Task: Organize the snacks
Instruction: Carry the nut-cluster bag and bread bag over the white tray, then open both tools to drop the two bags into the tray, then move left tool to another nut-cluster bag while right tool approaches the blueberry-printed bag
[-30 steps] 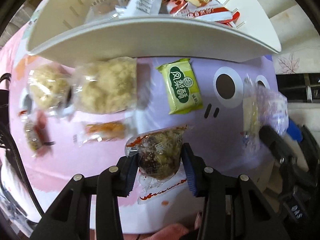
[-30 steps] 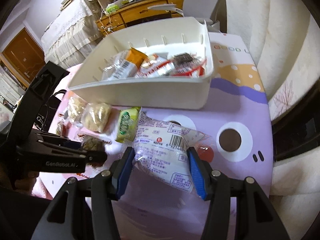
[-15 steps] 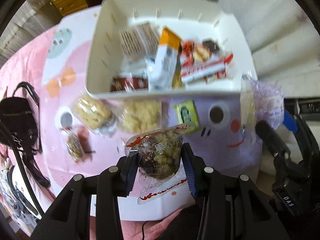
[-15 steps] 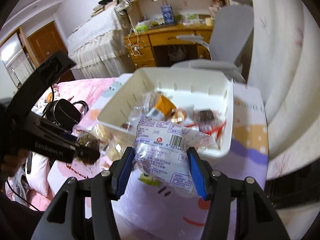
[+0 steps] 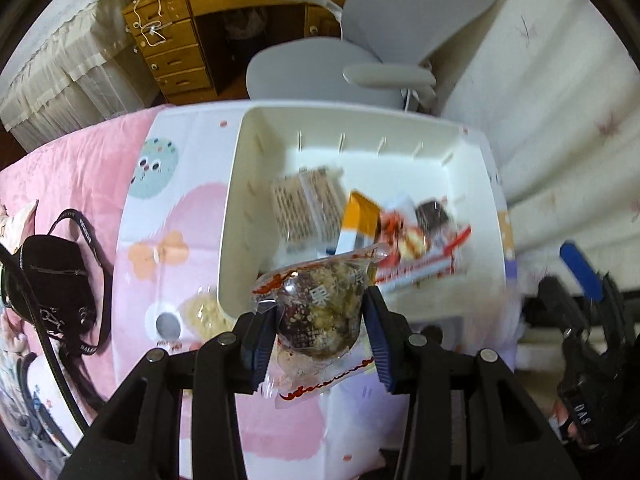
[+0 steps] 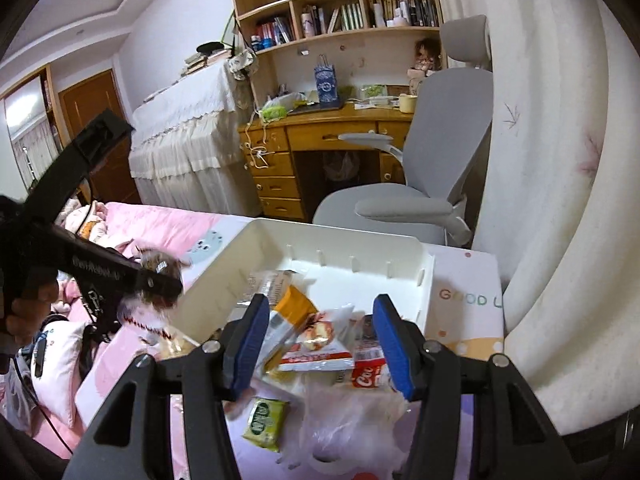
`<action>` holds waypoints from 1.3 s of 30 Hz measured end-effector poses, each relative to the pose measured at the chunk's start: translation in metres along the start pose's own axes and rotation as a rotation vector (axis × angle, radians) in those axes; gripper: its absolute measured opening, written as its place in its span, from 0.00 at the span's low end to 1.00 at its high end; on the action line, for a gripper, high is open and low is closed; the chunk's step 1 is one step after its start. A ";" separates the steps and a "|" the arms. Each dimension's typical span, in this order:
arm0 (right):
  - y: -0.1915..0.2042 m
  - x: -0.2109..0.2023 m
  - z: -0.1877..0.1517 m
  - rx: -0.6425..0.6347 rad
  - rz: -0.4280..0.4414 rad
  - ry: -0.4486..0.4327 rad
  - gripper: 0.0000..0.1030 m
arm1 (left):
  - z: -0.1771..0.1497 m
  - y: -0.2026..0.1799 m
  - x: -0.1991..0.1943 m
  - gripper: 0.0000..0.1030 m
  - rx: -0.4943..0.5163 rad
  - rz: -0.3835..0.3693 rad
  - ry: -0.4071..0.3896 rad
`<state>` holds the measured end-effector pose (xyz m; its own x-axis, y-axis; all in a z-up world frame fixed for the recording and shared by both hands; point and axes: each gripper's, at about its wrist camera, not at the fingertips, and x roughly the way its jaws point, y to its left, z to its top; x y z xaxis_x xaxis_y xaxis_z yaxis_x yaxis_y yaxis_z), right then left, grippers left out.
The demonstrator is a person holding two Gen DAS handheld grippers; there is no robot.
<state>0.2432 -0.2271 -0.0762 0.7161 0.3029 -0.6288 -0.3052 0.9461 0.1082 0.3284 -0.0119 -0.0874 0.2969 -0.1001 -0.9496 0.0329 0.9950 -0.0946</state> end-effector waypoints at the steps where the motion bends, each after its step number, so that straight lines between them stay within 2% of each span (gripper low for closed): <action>1: -0.001 0.002 -0.001 0.002 -0.006 0.012 0.53 | 0.003 0.001 0.001 0.40 -0.008 -0.004 -0.006; 4: -0.005 0.006 -0.005 0.022 -0.010 0.043 0.53 | 0.010 0.003 0.004 0.41 -0.030 -0.032 -0.027; 6: -0.007 0.008 -0.008 0.032 -0.016 0.066 0.53 | 0.012 0.005 0.005 0.53 -0.044 -0.042 -0.036; 7: -0.009 0.009 -0.010 0.035 -0.021 0.074 0.53 | 0.012 0.006 0.005 0.65 -0.047 -0.042 -0.037; 8: -0.010 0.009 -0.011 0.039 -0.026 0.081 0.53 | 0.011 0.007 0.003 0.66 -0.050 -0.039 -0.047; 15: -0.013 0.009 -0.016 0.072 -0.029 0.125 0.53 | -0.003 0.027 -0.006 0.67 -0.086 -0.047 -0.060; 25: -0.008 0.002 -0.028 0.169 -0.013 0.191 0.54 | -0.034 0.076 -0.022 0.72 -0.157 0.004 -0.070; 29: -0.008 0.001 -0.039 0.248 -0.018 0.252 0.59 | -0.052 0.100 -0.025 0.76 -0.194 0.027 -0.064; 33: -0.011 0.001 -0.058 0.345 -0.033 0.333 0.60 | -0.071 0.126 -0.020 0.77 -0.238 0.047 -0.041; 39: -0.025 0.003 -0.089 0.560 -0.080 0.445 0.65 | -0.097 0.169 -0.001 0.76 -0.331 0.017 0.002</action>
<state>0.1970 -0.2604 -0.1489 0.3623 0.2673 -0.8929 0.1906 0.9165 0.3517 0.2411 0.1569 -0.1320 0.2930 -0.0834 -0.9525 -0.2844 0.9435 -0.1701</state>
